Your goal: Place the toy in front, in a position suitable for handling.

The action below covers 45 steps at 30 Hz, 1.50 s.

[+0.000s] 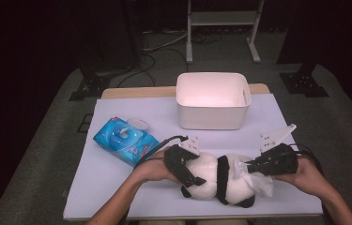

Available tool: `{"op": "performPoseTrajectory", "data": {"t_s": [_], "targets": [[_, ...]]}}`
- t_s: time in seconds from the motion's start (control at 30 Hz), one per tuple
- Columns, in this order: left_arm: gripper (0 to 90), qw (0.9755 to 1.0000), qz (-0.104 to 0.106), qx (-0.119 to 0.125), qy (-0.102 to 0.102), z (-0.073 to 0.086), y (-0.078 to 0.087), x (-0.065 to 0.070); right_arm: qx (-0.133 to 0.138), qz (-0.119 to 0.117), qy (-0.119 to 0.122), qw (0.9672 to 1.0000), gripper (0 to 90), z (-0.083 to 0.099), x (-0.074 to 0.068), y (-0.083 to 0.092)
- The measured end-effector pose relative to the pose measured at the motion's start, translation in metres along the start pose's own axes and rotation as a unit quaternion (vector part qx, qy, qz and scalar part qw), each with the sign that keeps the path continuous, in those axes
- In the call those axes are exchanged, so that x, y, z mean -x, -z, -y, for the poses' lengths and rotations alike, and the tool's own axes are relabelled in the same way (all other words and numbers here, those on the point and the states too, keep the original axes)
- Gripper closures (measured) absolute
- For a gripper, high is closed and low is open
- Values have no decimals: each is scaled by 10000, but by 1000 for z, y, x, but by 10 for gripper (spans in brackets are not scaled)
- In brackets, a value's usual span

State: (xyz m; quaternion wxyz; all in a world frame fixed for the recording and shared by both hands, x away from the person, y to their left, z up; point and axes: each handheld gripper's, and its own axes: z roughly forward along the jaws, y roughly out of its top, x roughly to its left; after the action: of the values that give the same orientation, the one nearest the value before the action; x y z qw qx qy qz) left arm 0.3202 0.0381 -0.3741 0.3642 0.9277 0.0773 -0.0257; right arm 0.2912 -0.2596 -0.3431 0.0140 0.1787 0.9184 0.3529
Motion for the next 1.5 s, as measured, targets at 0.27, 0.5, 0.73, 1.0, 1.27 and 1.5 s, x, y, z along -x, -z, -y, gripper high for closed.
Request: {"op": "performPoseTrajectory", "data": {"t_s": [0.27, 0.5, 0.73, 1.0, 1.27, 1.5], "targets": [[109, 10000, -54, -54, -48, -1, -1, 3, -164, -41, 321, 9993, 844, -27, 0, -15], [108, 9999, -70, -74, -80, -1, 0, 4, -286, -176, 492, 9982, 844, -48, 0, -38], [109, 10000, -59, 15, -44, 3, 0, 3, -394, -158, 577, 9974, 843, -60, 2, -45], [110, 9999, -53, 28, -101, 5, 1, 4, -225, 26, 287, 9993, 843, -37, 12, -24], [111, 9999, -77, 40, -96, 6, 1, 7, -39, 165, -7, 9999, 843, -11, 16, -3], [110, 9998, -97, 30, -174, 8, 3, 10, 70, 176, -147, 9997, 843, 4, 12, 5]]}}
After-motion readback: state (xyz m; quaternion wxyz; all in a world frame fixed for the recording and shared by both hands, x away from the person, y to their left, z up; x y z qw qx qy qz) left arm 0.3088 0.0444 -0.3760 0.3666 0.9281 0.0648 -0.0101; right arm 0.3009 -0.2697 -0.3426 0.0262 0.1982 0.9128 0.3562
